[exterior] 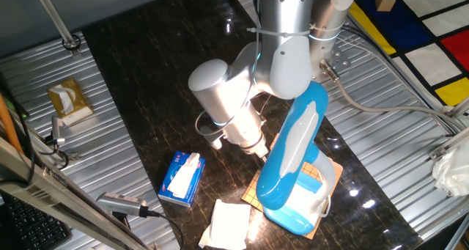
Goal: Turn off the desk lamp by pressing the button
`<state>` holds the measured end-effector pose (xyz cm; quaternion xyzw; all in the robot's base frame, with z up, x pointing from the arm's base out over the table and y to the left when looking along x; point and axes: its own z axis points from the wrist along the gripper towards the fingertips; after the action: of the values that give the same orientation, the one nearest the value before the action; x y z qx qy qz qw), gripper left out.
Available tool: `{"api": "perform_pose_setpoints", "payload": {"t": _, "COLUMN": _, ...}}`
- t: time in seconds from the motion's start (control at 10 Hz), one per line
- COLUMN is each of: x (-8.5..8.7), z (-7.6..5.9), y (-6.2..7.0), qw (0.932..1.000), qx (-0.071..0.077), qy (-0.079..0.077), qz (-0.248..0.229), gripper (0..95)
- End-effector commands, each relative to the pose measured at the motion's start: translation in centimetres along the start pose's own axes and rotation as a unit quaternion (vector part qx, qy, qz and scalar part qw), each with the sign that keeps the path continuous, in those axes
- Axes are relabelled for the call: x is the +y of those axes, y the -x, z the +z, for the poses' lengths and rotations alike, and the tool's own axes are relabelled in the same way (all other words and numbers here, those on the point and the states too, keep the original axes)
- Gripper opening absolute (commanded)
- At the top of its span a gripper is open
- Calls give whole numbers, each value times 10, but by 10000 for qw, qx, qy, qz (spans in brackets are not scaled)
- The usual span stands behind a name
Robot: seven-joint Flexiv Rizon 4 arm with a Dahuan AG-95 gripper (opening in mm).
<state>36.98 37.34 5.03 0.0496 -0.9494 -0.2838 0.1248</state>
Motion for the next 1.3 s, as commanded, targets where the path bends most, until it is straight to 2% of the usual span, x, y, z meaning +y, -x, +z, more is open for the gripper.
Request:
{"api": "perform_pose_setpoints", "payload": {"t": 0.1, "x": 0, "z": 1, "y": 0, "qw": 10000, "qx": -12, "qy": -31, "qz": 7, "gripper": 0}}
{"api": "perform_pose_setpoints", "payload": {"t": 0.6, "x": 0, "z": 1, "y": 0, "qw": 9999, "qx": -17, "qy": -124, "qz": 32, "gripper": 0}}
{"api": "perform_pose_setpoints", "payload": {"t": 1.3, "x": -1, "z": 0, "y": 0, "qw": 9999, "qx": 33, "qy": -61, "qz": -84, "gripper": 0}}
